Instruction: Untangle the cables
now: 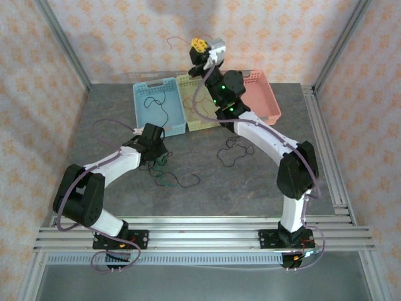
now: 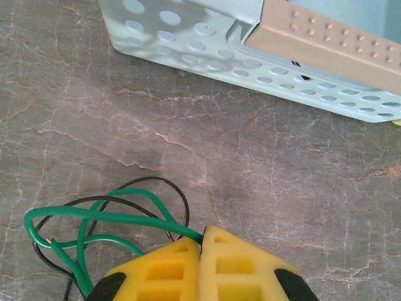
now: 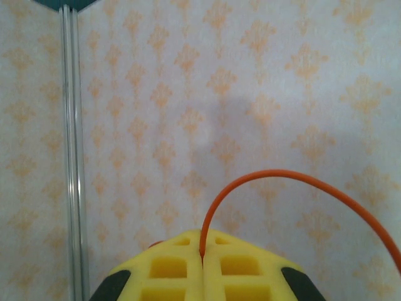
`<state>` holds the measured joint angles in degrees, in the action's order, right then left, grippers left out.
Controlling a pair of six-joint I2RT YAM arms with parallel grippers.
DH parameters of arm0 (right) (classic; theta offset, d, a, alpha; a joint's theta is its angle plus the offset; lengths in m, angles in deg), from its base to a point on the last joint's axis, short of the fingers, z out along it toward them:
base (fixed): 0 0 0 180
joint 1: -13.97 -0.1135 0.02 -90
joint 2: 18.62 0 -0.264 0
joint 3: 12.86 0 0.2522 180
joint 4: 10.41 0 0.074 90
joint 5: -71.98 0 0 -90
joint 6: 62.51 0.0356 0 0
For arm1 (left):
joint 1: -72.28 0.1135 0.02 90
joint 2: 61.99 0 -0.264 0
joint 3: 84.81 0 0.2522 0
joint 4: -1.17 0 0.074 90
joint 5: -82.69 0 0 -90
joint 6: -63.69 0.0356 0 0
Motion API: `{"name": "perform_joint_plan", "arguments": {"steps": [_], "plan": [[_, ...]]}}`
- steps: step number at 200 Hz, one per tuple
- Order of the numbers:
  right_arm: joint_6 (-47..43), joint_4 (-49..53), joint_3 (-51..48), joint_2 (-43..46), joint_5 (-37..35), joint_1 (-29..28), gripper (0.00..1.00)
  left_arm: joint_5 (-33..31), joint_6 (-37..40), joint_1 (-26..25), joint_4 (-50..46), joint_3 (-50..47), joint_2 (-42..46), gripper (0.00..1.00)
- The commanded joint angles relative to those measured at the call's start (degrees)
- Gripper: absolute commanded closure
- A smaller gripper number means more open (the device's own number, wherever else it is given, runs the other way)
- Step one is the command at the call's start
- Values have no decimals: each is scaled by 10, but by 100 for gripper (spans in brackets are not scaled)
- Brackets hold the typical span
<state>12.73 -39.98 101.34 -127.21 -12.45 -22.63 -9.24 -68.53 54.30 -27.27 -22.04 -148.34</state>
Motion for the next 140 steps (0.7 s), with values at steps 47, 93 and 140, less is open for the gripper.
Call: {"name": "perform_joint_plan", "arguments": {"steps": [47,93,140], "plan": [[-34,43,216,-88,11,15,100,-7,-7,3,11,-5,13,100],[-39,73,350,-151,14,25,100,-4,-6,2,11,-5,12,100],[-38,89,422,-224,14,32,100,-1,-6,2,14,-5,11,100]]}}
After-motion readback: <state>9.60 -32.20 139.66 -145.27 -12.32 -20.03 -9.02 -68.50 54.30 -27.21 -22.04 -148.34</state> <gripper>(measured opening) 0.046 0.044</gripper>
